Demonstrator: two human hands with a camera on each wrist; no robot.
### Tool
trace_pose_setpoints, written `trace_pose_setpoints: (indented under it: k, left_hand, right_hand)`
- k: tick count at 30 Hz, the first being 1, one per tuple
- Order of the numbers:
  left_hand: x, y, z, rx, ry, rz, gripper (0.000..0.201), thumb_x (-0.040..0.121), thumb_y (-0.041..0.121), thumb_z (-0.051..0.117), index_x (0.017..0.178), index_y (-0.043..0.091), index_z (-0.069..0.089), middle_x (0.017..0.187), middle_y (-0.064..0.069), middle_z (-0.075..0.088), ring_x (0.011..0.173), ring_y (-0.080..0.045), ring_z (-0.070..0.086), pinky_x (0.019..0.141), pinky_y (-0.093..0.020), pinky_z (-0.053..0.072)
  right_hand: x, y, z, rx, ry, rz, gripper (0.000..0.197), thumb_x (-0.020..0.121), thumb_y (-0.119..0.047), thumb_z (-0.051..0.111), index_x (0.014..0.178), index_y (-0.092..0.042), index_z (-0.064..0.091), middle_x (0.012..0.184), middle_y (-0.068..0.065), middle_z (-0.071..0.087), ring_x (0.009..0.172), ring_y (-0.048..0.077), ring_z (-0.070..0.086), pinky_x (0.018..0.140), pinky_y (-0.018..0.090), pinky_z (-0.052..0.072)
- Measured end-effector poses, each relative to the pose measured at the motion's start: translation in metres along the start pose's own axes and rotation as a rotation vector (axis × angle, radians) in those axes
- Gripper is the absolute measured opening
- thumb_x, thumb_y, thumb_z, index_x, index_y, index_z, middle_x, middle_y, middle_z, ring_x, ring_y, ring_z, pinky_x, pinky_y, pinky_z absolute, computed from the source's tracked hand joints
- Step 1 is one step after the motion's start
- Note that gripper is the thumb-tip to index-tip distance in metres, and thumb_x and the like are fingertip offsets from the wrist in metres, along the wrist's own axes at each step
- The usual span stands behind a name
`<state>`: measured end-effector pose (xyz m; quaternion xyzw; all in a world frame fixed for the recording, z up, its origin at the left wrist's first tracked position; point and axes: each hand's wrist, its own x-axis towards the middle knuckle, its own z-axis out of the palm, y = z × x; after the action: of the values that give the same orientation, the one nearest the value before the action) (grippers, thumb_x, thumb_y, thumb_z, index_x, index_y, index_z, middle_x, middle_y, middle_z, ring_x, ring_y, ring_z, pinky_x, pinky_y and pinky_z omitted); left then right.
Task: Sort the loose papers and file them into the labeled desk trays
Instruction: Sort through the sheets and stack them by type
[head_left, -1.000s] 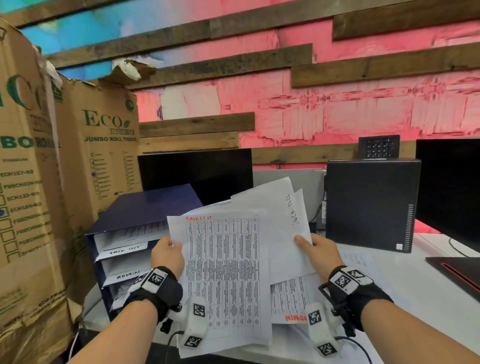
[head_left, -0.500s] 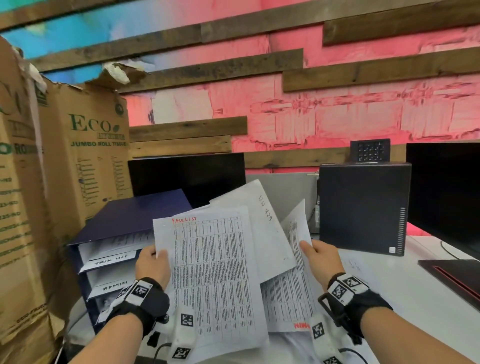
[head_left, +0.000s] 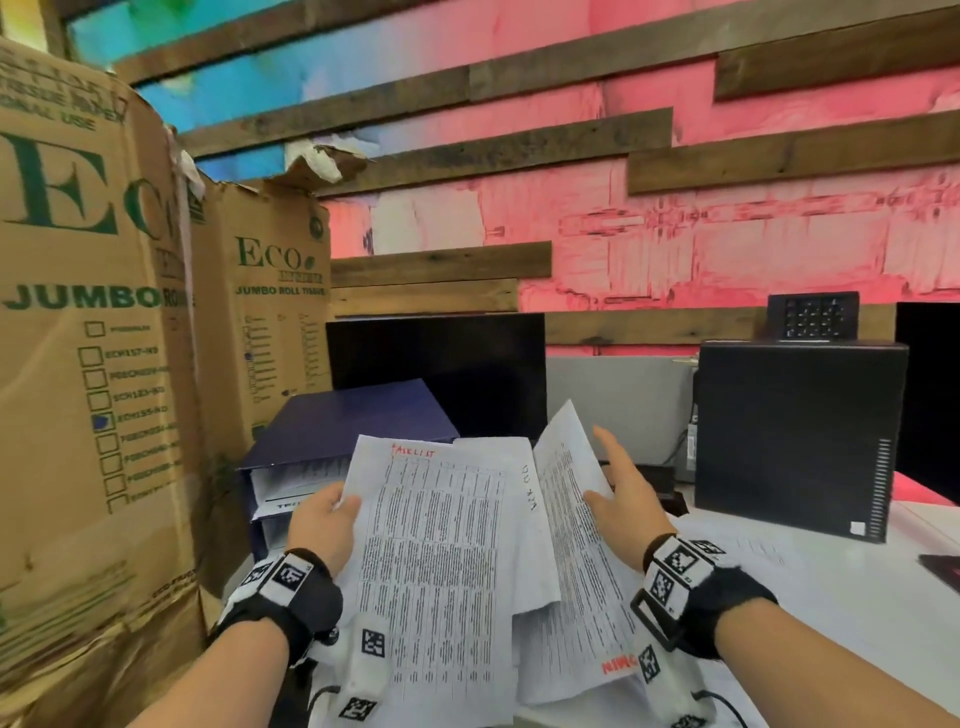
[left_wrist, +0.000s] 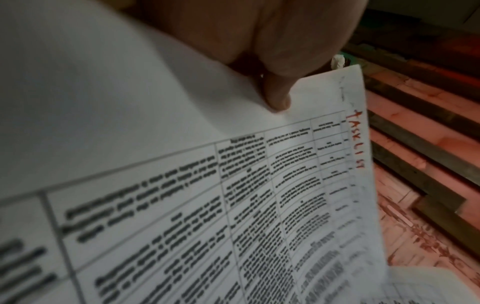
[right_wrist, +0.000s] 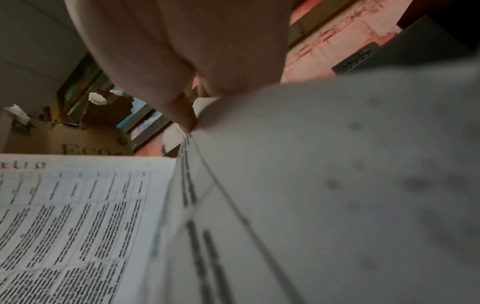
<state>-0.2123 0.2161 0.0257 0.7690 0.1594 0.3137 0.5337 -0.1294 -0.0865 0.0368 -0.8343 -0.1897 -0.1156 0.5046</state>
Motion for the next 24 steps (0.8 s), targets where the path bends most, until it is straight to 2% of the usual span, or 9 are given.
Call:
trace_pose_setpoints:
  k: [3,6,8,11,13,14,16,19,24]
  left_hand:
    - [-0.002,0.003,-0.02,-0.004,0.026,-0.012,0.019,0.095,0.011,0.049,0.103,0.011,0.066,0.099,-0.008,0.067,0.092,-0.025,0.061,0.083,-0.033,0.046]
    - [-0.001,0.001,-0.043,-0.08,0.017,-0.034,0.017,0.094,0.014,0.053,0.094,0.015,0.07,0.094,-0.01,0.072,0.09,-0.032,0.066,0.087,-0.046,0.052]
    - [0.0,-0.001,-0.061,-0.157,0.016,-0.079,0.02,0.096,0.012,0.052,0.091,0.016,0.071,0.093,-0.014,0.073,0.089,-0.036,0.067,0.088,-0.052,0.052]
    - [0.001,-0.002,-0.082,-0.211,0.011,-0.111,0.024,0.097,0.011,0.05,0.089,0.019,0.071,0.096,-0.017,0.072,0.092,-0.039,0.067,0.09,-0.057,0.049]
    - [-0.001,-0.003,-0.088,-0.247,-0.005,-0.121,0.023,0.097,0.01,0.049,0.09,0.017,0.07,0.098,-0.019,0.071,0.093,-0.039,0.066,0.091,-0.057,0.048]
    - [-0.001,-0.004,-0.091,-0.261,-0.004,-0.124,0.022,0.097,0.01,0.049,0.09,0.015,0.069,0.099,-0.021,0.071,0.093,-0.039,0.066,0.092,-0.057,0.048]
    - [-0.002,-0.005,-0.096,-0.288,0.0,-0.131,0.023,0.098,0.008,0.047,0.09,0.013,0.068,0.099,-0.022,0.07,0.091,-0.037,0.065,0.092,-0.056,0.047]
    - [-0.001,-0.009,-0.105,-0.288,0.031,-0.145,0.023,0.098,0.008,0.046,0.09,0.011,0.067,0.097,-0.022,0.07,0.086,-0.034,0.065,0.089,-0.052,0.048]
    - [0.001,-0.012,-0.105,-0.244,0.08,-0.16,0.022,0.098,0.009,0.046,0.086,0.008,0.064,0.092,-0.021,0.07,0.078,-0.03,0.064,0.082,-0.047,0.051]
  right_hand:
    - [0.001,-0.004,0.017,-0.155,-0.041,-0.01,0.044,0.095,-0.004,0.045,0.131,-0.028,0.052,0.131,-0.006,0.053,0.106,0.011,0.055,0.087,0.01,0.042]
    - [0.002,-0.005,0.03,-0.252,-0.094,0.024,0.037,0.096,-0.008,0.045,0.129,-0.021,0.056,0.136,-0.002,0.053,0.125,0.015,0.049,0.104,0.024,0.037]
    - [0.003,-0.012,0.041,-0.209,-0.104,0.011,0.037,0.095,-0.02,0.052,0.132,-0.019,0.054,0.138,-0.001,0.05,0.128,0.015,0.046,0.108,0.03,0.035]
    - [0.002,-0.024,0.059,-0.104,-0.122,-0.008,0.057,0.086,-0.041,0.064,0.136,-0.017,0.05,0.136,-0.003,0.048,0.129,0.014,0.043,0.106,0.029,0.033]
    - [0.0,-0.034,0.069,-0.028,-0.115,-0.02,0.063,0.08,-0.042,0.07,0.134,-0.015,0.05,0.131,-0.003,0.049,0.124,0.013,0.045,0.101,0.026,0.034]
    - [0.001,-0.038,0.074,0.007,-0.105,-0.03,0.06,0.079,-0.039,0.073,0.131,-0.015,0.054,0.125,-0.004,0.051,0.118,0.012,0.048,0.097,0.024,0.035]
    - [0.005,-0.042,0.082,0.057,-0.065,-0.048,0.04,0.077,-0.032,0.076,0.113,-0.017,0.065,0.112,-0.006,0.058,0.105,0.01,0.054,0.092,0.022,0.038]
    - [0.013,-0.041,0.088,0.106,-0.007,-0.029,0.02,0.077,-0.028,0.076,0.085,-0.01,0.073,0.09,0.0,0.072,0.089,0.014,0.066,0.089,0.033,0.051]
    - [0.017,-0.039,0.091,0.071,-0.027,-0.034,0.017,0.081,-0.024,0.073,0.088,-0.009,0.074,0.088,-0.001,0.072,0.088,0.013,0.065,0.084,0.026,0.046]
